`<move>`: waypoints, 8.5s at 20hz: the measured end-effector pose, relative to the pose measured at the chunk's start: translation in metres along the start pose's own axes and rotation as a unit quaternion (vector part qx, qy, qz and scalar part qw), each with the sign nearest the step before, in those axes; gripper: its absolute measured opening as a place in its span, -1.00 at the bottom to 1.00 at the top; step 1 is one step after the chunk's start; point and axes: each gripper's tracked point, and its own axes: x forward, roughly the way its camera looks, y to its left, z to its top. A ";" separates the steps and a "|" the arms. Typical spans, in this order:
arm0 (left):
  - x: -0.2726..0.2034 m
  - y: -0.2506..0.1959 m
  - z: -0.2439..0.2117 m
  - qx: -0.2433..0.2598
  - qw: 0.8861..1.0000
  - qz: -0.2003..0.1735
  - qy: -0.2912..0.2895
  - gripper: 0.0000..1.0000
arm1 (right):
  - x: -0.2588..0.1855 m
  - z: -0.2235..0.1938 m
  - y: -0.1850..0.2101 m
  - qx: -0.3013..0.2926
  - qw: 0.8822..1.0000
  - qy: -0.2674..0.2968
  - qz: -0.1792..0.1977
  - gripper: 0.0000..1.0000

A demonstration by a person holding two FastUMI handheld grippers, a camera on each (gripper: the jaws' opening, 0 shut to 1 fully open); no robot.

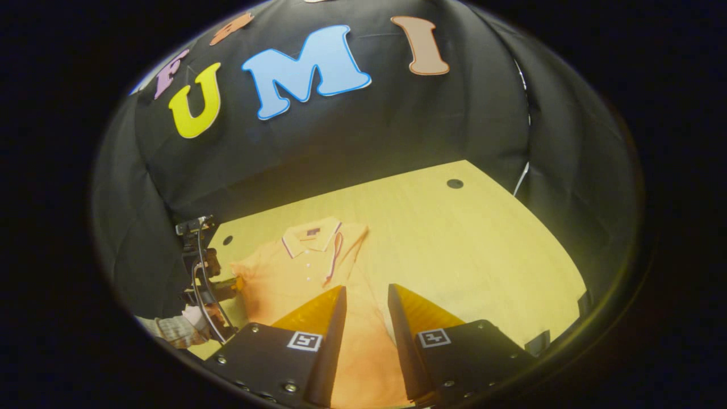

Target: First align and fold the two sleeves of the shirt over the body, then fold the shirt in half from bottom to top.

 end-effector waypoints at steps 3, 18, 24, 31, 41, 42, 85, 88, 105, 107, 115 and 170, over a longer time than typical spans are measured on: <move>-0.010 -0.021 0.030 0.035 0.999 -0.017 -0.035 -0.81 | 0.003 -0.002 -0.004 0.011 1.000 0.000 -0.003 -0.07; -0.048 -0.180 0.032 0.168 0.974 -0.138 -0.061 -0.80 | -0.015 -0.015 -0.046 0.057 0.998 -0.004 -0.026 -0.07; -0.034 -0.199 -0.016 0.179 0.973 -0.144 0.001 -0.78 | -0.027 -0.023 -0.068 0.076 0.996 -0.001 -0.040 -0.07; -0.029 -0.197 -0.025 0.173 0.976 -0.134 0.019 -0.63 | -0.034 -0.028 -0.081 0.082 0.996 0.004 -0.045 -0.07; -0.080 -0.158 -0.004 0.113 0.982 -0.147 -0.022 0.89 | -0.014 -0.031 -0.063 0.057 0.998 0.025 0.000 -0.07; -0.088 -0.151 -0.001 0.110 0.983 -0.146 -0.028 0.89 | -0.010 -0.032 -0.060 0.050 0.998 0.030 0.006 -0.07; -0.256 -0.039 -0.263 0.107 0.955 -0.139 0.241 0.89 | -0.030 -0.236 -0.067 -0.225 0.889 0.398 0.044 0.80; -0.255 -0.041 -0.258 0.115 0.954 -0.138 0.239 0.89 | -0.029 -0.244 -0.069 -0.249 0.880 0.403 0.036 0.81; -0.249 -0.056 -0.259 0.142 0.931 -0.160 0.297 0.60 | -0.027 -0.253 -0.071 -0.277 0.848 0.452 0.003 0.83; -0.249 -0.059 -0.259 0.146 0.929 -0.164 0.299 0.39 | -0.027 -0.252 -0.071 -0.267 0.847 0.459 -0.003 0.77; -0.243 -0.068 -0.252 0.186 0.929 -0.155 0.281 -0.79 | -0.020 -0.246 -0.076 -0.229 0.861 0.454 -0.025 -0.52; 0.002 -0.074 0.118 -0.033 0.989 -0.124 0.070 -0.89 | 0.243 0.105 0.035 -0.103 0.984 0.146 0.001 -0.98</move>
